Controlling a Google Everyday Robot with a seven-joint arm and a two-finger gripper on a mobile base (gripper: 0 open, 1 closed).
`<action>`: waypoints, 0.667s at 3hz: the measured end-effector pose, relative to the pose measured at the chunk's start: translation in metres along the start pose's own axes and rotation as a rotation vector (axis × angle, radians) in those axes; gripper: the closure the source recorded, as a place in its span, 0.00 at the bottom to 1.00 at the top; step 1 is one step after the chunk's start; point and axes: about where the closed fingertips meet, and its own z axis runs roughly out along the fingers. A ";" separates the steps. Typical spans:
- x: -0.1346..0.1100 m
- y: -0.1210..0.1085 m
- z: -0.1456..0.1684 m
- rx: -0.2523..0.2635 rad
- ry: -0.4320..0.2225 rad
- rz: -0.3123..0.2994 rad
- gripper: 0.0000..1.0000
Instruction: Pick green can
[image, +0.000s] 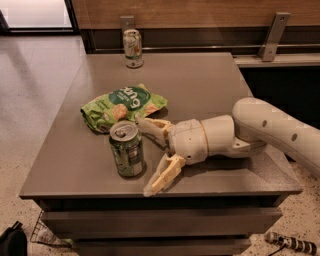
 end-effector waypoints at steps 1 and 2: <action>0.004 0.002 0.013 -0.042 -0.067 0.002 0.00; -0.012 0.005 0.021 -0.071 -0.120 -0.031 0.16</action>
Offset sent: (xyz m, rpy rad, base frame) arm -0.0118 0.0314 0.0261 0.1904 -0.0333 0.1180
